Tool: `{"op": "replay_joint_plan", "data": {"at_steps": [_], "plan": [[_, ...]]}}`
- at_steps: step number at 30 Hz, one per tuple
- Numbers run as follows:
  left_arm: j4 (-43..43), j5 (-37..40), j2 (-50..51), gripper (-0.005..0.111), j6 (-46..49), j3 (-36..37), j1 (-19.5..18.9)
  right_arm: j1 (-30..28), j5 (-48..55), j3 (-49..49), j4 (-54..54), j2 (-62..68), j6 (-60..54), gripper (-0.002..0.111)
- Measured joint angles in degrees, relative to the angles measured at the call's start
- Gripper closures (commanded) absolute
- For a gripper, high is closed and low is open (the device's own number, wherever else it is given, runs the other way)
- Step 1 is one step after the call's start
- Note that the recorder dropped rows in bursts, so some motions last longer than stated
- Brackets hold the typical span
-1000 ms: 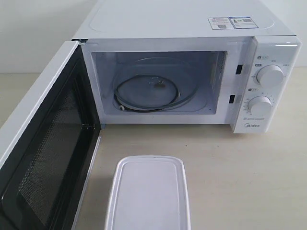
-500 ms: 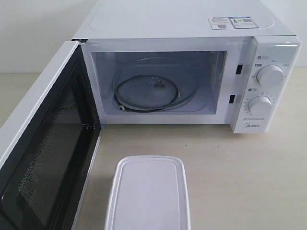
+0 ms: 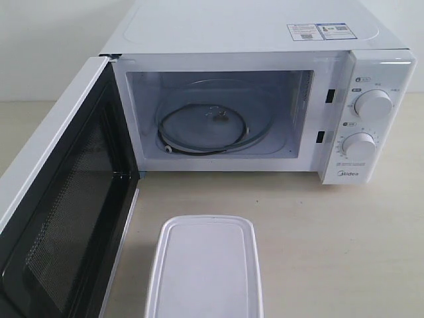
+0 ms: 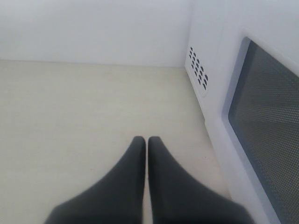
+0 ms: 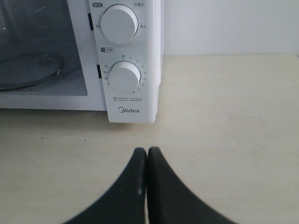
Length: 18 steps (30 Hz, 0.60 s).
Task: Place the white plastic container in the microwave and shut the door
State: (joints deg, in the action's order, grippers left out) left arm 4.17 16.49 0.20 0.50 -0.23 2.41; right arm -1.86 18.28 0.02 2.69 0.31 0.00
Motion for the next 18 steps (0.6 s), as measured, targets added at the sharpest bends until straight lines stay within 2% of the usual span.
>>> {"op": "replay_joint_plan", "data": {"at_steps": [6, 12, 14, 18], "plan": [[0.00, 0.00, 0.00, 0.102, 0.00, 0.00, 0.00, 0.00, -14.12, 0.00, -0.13, 0.00, 0.00, 0.109], [0.00, 0.00, 0.00, 0.102, 0.00, 0.00, 0.00, 0.00, -39.79, 0.00, -0.10, -0.09, -3.58, 0.109], [0.00, 0.00, 0.00, 0.102, 0.00, 0.00, 0.00, 0.00, -42.69, -0.50, 1.11, -0.09, -5.87, 0.109], [0.00, 0.00, 0.00, 0.102, 0.00, 0.00, 0.00, 0.00, -41.42, -4.23, 3.02, 1.45, -9.04, 0.109]]}}
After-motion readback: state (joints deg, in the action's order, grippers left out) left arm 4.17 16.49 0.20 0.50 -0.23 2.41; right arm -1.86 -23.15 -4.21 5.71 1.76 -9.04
